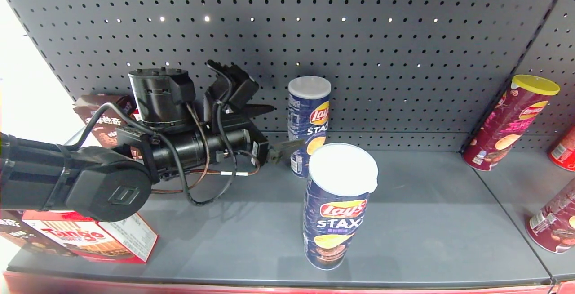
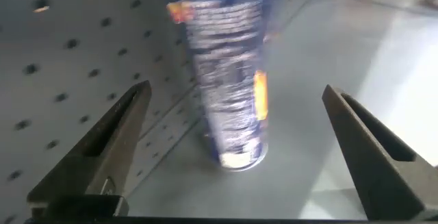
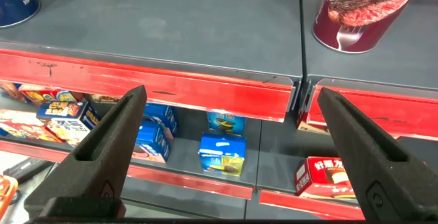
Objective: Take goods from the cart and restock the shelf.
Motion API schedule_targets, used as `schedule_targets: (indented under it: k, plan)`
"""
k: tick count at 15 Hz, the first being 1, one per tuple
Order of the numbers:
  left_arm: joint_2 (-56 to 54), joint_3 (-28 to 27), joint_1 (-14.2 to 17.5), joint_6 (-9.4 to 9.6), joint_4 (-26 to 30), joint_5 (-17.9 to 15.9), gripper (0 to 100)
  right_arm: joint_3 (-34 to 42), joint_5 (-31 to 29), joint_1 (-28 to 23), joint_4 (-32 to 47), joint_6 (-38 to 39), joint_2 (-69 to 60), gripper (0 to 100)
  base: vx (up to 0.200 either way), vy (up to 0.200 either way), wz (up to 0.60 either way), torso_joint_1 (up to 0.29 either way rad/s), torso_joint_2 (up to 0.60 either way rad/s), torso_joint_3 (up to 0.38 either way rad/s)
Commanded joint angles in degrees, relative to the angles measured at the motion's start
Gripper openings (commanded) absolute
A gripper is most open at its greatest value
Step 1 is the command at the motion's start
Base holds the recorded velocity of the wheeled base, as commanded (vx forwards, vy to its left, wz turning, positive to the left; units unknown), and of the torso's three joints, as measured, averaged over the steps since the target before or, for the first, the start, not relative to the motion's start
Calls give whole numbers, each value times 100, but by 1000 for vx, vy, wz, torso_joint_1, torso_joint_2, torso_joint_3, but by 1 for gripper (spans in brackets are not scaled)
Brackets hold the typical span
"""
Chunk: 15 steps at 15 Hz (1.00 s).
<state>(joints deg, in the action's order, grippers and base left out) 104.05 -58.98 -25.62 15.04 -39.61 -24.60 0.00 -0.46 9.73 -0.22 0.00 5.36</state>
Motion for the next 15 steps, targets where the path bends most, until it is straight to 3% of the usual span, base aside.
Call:
schedule_targets:
  k: [1, 3, 7, 10, 15]
  plan:
    - [-16, 0, -4, 130, 102, 131, 100, 0, 2, 3, -4, 0, 9, 100, 0, 0, 0, 0, 0, 0]
    - [19, -26, -4, 306, 296, 412, 100, 0, 2, 3, -4, 0, 9, 100, 0, 0, 0, 0, 0, 0]
    - [142, -79, 5, 297, 348, 957, 100, 0, 2, 3, -4, 0, 9, 100, 0, 0, 0, 0, 0, 0]
    - [239, -255, 5, 253, 357, 1221, 100, 0, 2, 3, -4, 0, 9, 100, 0, 0, 0, 0, 0, 0]
    - [336, -545, 5, 253, 357, 1379, 100, 0, 2, 3, -4, -9, 9, 100, 0, 0, 0, 0, 0, 0]
